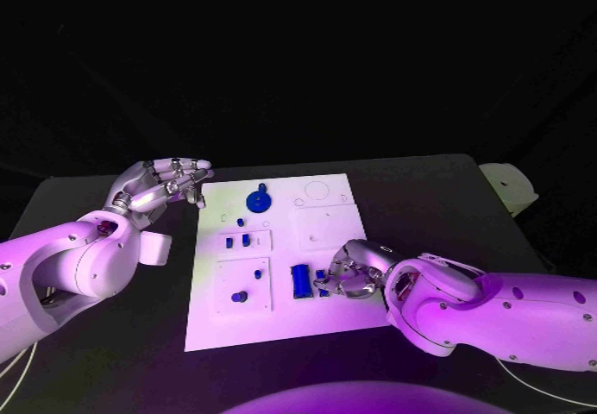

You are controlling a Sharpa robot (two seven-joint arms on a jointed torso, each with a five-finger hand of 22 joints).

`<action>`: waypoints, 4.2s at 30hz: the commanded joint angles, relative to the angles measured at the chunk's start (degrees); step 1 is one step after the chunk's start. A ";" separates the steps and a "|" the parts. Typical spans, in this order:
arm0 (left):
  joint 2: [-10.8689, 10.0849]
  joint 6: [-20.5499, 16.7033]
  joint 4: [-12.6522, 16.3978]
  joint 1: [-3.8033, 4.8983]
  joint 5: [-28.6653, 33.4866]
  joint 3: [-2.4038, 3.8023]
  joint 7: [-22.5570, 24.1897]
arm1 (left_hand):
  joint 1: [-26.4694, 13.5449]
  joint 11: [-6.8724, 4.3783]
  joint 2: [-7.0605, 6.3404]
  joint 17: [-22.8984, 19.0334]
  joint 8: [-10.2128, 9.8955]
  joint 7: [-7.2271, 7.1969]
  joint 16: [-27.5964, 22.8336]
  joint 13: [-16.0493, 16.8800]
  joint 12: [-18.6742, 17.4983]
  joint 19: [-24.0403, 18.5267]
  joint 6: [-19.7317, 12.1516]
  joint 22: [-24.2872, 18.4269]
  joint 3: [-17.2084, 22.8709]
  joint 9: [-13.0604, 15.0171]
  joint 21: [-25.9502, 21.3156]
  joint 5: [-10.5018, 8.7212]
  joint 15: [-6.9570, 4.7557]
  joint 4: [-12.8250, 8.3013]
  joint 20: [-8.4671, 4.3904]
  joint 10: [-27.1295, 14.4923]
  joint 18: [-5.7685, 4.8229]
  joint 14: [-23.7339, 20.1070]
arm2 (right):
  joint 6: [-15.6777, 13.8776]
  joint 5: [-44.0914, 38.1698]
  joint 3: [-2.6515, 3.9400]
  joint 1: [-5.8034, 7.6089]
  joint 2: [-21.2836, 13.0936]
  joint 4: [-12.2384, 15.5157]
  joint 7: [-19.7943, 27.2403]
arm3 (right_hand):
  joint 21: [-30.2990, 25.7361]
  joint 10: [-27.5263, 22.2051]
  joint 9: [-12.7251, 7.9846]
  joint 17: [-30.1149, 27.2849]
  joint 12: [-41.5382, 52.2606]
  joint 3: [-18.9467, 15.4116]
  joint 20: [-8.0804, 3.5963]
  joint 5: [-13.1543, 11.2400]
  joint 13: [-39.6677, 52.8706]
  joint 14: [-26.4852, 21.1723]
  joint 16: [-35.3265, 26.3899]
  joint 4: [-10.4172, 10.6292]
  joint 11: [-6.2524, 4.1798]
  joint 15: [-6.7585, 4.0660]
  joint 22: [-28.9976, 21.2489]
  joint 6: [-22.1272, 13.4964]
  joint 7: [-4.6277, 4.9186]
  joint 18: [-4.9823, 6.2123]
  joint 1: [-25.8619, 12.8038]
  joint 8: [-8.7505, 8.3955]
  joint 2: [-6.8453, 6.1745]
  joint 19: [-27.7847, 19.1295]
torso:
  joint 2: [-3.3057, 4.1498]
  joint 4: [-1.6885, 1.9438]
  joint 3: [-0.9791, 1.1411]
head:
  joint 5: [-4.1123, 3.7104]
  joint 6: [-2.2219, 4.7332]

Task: Assemble the parts on the task board

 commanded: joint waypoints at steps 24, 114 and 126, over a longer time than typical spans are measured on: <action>0.37 0.84 -0.25 0.01 0.18 0.03 0.45 | 0.02 -0.08 0.31 -0.05 0.37 -0.03 0.29 0.07 0.26 0.07 -0.34 -0.09 0.28 -0.05 -0.23 0.34 0.07 0.01 0.40 -0.27 0.37 -0.30 | 2.32 -3.30 0.00 -0.84 -2.05 -0.52 5.40 | 0.25 1.02 -0.58 14.42 -0.93 -3.32 -0.22 -3.42 8.64 5.82 0.13 0.05 -0.02 -0.17 15.08 -0.59 0.51 -0.39 5.60 -0.26 -0.98 5.99 | 0.09 0.09 -0.05 | -0.05 0.60; 9.77 -27.64 -1.44 -7.85 6.31 2.27 5.84 | -79.26 -8.10 9.71 -25.28 -15.89 -11.74 -67.16 -9.68 -20.97 -60.82 -49.55 -34.63 -29.33 -17.66 -46.53 -13.50 -3.20 -3.17 -7.58 -52.52 -10.20 -59.88 | -14.91 80.52 9.24 1.70 13.68 -21.84 61.19 | -89.75 -84.15 -31.85 -74.94 -75.15 -18.63 -1.86 -8.85 -74.91 -84.03 -89.47 -16.53 0.91 4.32 -74.92 -61.11 -2.76 -0.39 -58.94 -22.38 9.48 -84.01 | -9.48 -1.74 0.87 | 9.11 11.26; 9.77 -27.64 -1.44 -7.85 6.31 2.27 5.84 | -79.26 -8.10 9.71 -25.28 -15.89 -11.74 -67.16 -9.68 -20.97 -60.82 -49.55 -34.63 -29.33 -17.66 -46.53 -13.50 -3.20 -3.17 -7.58 -52.52 -10.20 -59.88 | -14.91 80.52 9.24 1.70 13.68 -21.84 61.19 | -89.75 -84.15 -31.85 -74.94 -75.15 -18.63 -1.86 -8.85 -74.91 -84.03 -89.47 -16.53 0.91 4.32 -74.92 -61.11 -2.76 -0.39 -58.94 -22.38 9.48 -84.01 | -9.48 -1.74 0.87 | 9.11 11.26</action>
